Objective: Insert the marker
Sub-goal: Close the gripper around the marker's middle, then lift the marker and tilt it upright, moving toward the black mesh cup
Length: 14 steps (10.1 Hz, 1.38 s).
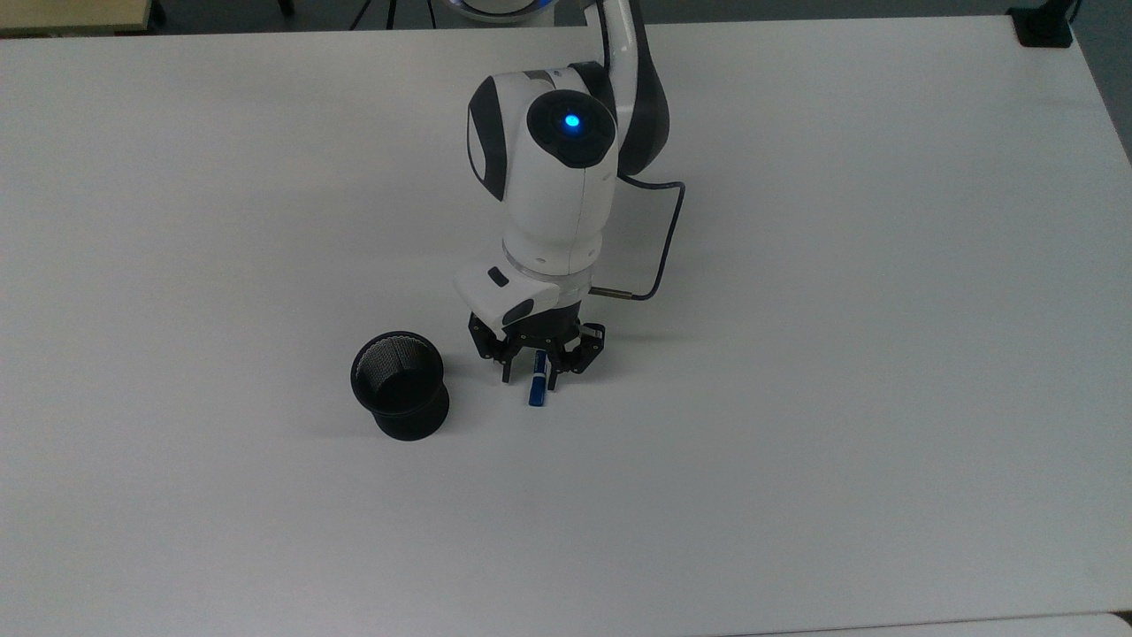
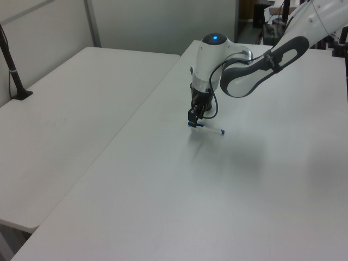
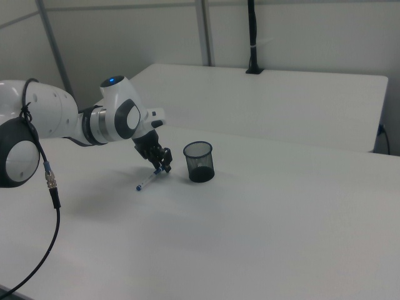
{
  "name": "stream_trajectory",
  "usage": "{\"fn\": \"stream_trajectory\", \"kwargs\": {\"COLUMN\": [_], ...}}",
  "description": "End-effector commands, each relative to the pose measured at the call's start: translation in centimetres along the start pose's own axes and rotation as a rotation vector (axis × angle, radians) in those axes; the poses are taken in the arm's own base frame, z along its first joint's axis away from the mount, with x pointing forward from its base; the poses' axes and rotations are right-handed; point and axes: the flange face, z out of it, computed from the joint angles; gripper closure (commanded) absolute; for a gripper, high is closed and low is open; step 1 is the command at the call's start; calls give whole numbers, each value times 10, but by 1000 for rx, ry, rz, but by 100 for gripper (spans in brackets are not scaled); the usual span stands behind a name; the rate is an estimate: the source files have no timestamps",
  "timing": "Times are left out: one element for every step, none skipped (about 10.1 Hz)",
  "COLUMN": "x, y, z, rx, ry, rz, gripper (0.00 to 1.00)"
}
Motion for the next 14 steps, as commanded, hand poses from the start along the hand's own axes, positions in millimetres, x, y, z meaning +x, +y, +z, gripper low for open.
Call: {"fn": "stream_trajectory", "kwargs": {"x": [2,1,1,2,2,3,7,12,17,23,30,35,41,47], "y": [-5,-5,-5,-5,-5,-5,-4,-2,0,2,14,29,53,77], "z": [2,2,2,1,1,-2,-14,-34,-60,-93,-132,-155,-169,-181], "rx": [-5,-5,-3,0,-2,-4,1,7,17,27,32,24,8,-14], "ry": [25,23,22,24,23,29,46,73,107,152,207,244,276,335], "rz": [11,13,15,18,23,33,39,45,51,58,73,85,106,112], "gripper": [70,78,80,82,83,83,83,83,83,82,82,82,82,82]}}
